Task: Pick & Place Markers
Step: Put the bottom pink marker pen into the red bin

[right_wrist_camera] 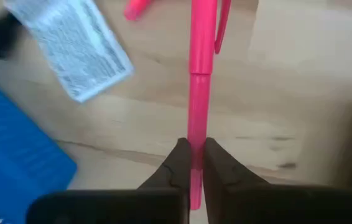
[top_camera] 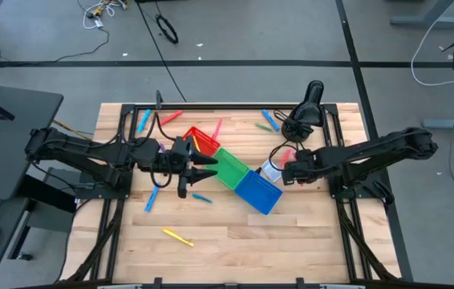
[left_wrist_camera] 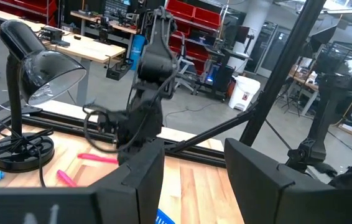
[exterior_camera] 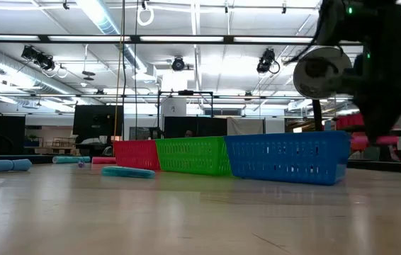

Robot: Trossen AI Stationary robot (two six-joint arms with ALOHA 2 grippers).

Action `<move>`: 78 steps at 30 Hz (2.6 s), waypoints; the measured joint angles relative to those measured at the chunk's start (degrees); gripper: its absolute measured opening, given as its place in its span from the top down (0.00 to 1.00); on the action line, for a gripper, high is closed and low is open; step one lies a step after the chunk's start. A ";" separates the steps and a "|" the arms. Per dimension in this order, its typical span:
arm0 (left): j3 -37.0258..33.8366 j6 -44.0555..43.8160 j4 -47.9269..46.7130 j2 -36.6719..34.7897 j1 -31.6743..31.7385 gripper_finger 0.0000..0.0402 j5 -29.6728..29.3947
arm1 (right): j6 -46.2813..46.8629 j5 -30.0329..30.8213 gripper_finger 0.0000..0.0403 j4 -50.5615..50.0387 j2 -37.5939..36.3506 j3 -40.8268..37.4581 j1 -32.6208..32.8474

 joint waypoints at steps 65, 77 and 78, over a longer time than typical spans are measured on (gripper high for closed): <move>8.71 5.96 -4.05 0.57 3.62 0.57 0.44 | -70.53 7.19 0.98 56.17 -0.15 26.08 6.96; 16.44 7.98 -8.66 0.52 7.08 0.57 1.11 | -75.24 2.19 0.98 47.09 9.19 39.61 2.64; 16.80 8.11 -8.73 0.52 7.08 0.57 1.13 | -75.63 1.27 0.98 47.14 10.10 40.76 2.22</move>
